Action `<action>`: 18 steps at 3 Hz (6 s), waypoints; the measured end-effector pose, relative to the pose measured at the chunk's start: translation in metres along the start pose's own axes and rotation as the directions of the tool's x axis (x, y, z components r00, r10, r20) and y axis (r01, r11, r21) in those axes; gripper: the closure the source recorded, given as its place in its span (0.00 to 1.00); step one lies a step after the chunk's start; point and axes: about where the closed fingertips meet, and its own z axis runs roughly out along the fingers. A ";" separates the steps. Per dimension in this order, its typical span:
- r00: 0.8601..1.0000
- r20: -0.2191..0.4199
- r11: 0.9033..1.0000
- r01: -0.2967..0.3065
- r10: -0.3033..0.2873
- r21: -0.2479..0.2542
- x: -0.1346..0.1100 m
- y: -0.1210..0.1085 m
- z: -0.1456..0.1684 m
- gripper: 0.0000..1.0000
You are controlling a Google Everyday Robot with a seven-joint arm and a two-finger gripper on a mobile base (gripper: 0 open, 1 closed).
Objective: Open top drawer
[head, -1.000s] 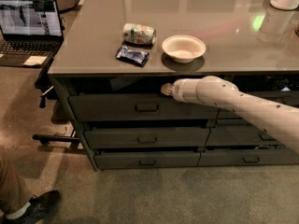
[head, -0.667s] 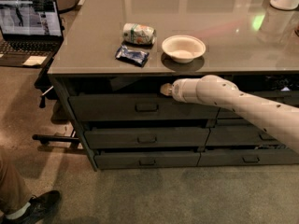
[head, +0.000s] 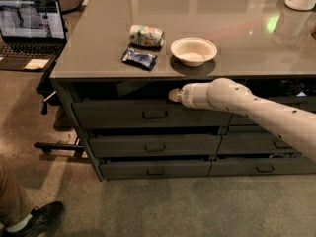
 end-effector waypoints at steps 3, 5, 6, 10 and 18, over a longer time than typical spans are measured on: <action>1.000 -0.023 1.000 0.001 -0.001 -0.011 0.003 0.006 -0.003 1.00; 0.999 -0.047 1.000 0.003 -0.004 -0.021 0.010 0.012 -0.005 1.00; 0.998 -0.062 1.000 -0.001 0.000 -0.019 0.019 0.013 -0.010 1.00; 0.996 0.036 0.983 -0.087 0.082 0.164 0.037 0.004 -0.086 1.00; 0.994 -0.063 0.990 -0.086 0.093 0.113 0.026 0.001 0.000 1.00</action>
Offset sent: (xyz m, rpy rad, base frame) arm -0.0735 0.0304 -0.0604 -0.0125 0.1590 0.1627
